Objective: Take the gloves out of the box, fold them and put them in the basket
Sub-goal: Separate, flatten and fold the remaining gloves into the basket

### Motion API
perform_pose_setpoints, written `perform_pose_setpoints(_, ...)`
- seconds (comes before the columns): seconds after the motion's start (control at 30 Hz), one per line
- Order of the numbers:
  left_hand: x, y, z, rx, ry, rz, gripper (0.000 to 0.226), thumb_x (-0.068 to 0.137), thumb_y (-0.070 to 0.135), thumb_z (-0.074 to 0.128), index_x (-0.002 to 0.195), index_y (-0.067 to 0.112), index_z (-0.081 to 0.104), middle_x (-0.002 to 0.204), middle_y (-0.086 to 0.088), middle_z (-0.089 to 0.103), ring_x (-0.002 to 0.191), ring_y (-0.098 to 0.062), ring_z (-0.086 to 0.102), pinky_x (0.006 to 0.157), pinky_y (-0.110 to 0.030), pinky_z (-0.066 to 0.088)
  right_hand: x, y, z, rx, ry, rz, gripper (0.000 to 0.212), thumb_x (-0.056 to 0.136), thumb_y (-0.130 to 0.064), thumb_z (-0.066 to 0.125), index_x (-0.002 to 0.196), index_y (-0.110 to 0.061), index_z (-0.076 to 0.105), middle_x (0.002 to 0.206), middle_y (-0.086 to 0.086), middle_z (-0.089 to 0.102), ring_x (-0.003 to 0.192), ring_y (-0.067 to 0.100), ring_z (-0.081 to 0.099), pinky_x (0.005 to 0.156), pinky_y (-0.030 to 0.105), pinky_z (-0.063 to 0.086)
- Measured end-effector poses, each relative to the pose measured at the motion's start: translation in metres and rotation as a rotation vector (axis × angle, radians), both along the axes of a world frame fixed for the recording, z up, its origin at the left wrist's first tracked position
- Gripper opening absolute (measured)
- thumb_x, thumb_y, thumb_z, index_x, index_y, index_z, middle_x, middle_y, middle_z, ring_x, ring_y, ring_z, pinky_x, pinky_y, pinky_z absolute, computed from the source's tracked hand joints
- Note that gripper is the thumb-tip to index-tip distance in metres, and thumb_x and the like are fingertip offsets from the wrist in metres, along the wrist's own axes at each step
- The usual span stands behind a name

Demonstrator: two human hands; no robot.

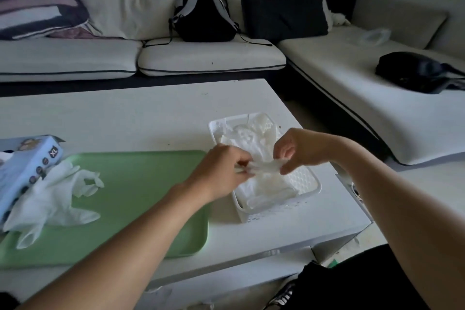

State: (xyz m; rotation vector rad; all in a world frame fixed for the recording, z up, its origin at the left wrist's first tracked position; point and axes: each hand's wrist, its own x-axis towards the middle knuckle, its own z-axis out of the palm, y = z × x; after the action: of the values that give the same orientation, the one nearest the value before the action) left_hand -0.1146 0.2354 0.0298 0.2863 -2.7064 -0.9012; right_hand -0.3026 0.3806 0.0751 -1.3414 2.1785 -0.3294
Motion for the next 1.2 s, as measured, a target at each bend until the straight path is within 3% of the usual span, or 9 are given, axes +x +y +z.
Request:
perform_pose_setpoints(0.17, 0.006, 0.016, 0.005, -0.163, -0.256, -0.101, 0.026, 0.085, 0.009, 0.069, 0.102, 0.028, 0.076, 0.105, 0.01, 0.072, 0.099, -0.011, 0.066, 0.086, -0.033, 0.055, 0.014, 0.006, 0.002, 0.13, 0.049, 0.076, 0.021, 0.073, -0.024, 0.088, 0.079, -0.035, 0.071, 0.08, -0.025, 0.07, 0.093, -0.004, 0.066, 0.081, 0.019, 0.046)
perform_pose_setpoints(0.33, 0.007, 0.018, 0.014, -0.241, -0.452, -0.201, 0.015, 0.085, 0.026, 0.063, 0.095, 0.032, 0.072, 0.091, 0.016, 0.067, 0.087, -0.011, 0.064, 0.076, -0.032, 0.055, 0.032, 0.008, 0.018, 0.32, -0.008, 0.107, 0.02, 0.083, -0.054, 0.074, 0.091, -0.036, 0.078, 0.089, -0.023, 0.074, 0.088, -0.007, 0.068, 0.09, 0.021, 0.049)
perform_pose_setpoints(0.5, -0.003, 0.016, 0.022, -0.215, -0.282, -0.094, 0.037, 0.095, 0.048, 0.048, 0.085, 0.022, 0.072, 0.094, 0.005, 0.073, 0.092, -0.019, 0.068, 0.086, -0.04, 0.054, 0.018, -0.014, 0.017, -0.008, 0.151, 0.016, 0.014, 0.082, -0.038, 0.08, 0.093, -0.029, 0.077, 0.087, -0.014, 0.075, 0.08, -0.001, 0.07, 0.09, 0.032, 0.057)
perform_pose_setpoints(0.63, -0.009, 0.008, 0.022, -0.572, -0.403, 0.001, 0.049, 0.09, 0.063, 0.058, 0.114, 0.022, 0.07, 0.109, 0.003, 0.07, 0.106, -0.022, 0.064, 0.094, -0.037, 0.041, 0.028, -0.037, -0.009, 0.191, 0.224, 0.065, 0.105, 0.059, -0.042, 0.094, 0.149, -0.033, 0.039, 0.148, -0.007, 0.046, 0.131, 0.018, 0.049, 0.107, 0.035, 0.043)
perform_pose_setpoints(0.7, -0.004, 0.002, 0.019, -0.516, -0.477, -0.047, 0.048, 0.087, 0.061, 0.063, 0.117, 0.024, 0.066, 0.111, 0.003, 0.069, 0.109, -0.024, 0.063, 0.09, -0.037, 0.039, 0.034, -0.047, -0.019, 0.369, 0.29, 0.116, 0.124, 0.059, -0.044, 0.094, 0.157, -0.033, 0.019, 0.158, -0.005, 0.029, 0.141, 0.023, 0.038, 0.111, 0.039, 0.04)
perform_pose_setpoints(0.87, 0.038, -0.039, 0.039, -0.131, -0.297, 0.027, 0.046, 0.091, 0.056, 0.065, 0.13, 0.031, 0.063, 0.137, 0.008, 0.062, 0.127, -0.016, 0.057, 0.108, -0.037, 0.044, 0.06, -0.072, 0.022, 0.317, 0.499, 0.093, 0.096, 0.073, -0.046, 0.085, 0.152, -0.026, 0.034, 0.147, -0.002, 0.047, 0.128, 0.024, 0.052, 0.102, 0.04, 0.046)
perform_pose_setpoints(0.97, 0.085, -0.085, 0.048, -0.164, -0.29, 0.14, 0.033, 0.095, 0.039, 0.066, 0.126, 0.03, 0.065, 0.134, 0.01, 0.063, 0.125, -0.014, 0.056, 0.107, -0.037, 0.044, 0.099, -0.094, 0.042, 0.068, 0.653, 0.168, 0.063, 0.084, -0.052, 0.073, 0.138, -0.028, 0.051, 0.131, -0.003, 0.059, 0.116, 0.024, 0.059, 0.088, 0.036, 0.048)
perform_pose_setpoints(1.03, 0.128, -0.118, 0.047, -0.213, -0.33, 0.27, 0.035, 0.093, 0.024, 0.067, 0.128, 0.029, 0.064, 0.135, 0.009, 0.062, 0.127, -0.017, 0.055, 0.107, -0.037, 0.043, 0.134, -0.118, 0.034, -0.153, 0.473, 0.283, 0.047, 0.086, -0.047, 0.073, 0.127, -0.027, 0.061, 0.119, -0.004, 0.066, 0.106, 0.019, 0.063, 0.088, 0.035, 0.051)
perform_pose_setpoints(1.2, 0.22, -0.176, 0.046, -0.101, -0.559, 0.554, 0.057, 0.092, 0.003, 0.055, 0.143, 0.028, 0.05, 0.144, 0.0, 0.052, 0.126, -0.02, 0.053, 0.088, -0.027, 0.041, 0.221, -0.169, -0.023, -0.191, 0.282, 0.478, 0.069, 0.088, -0.037, 0.073, 0.148, -0.027, 0.04, 0.141, 0.0, 0.054, 0.124, 0.019, 0.054, 0.103, 0.036, 0.046)
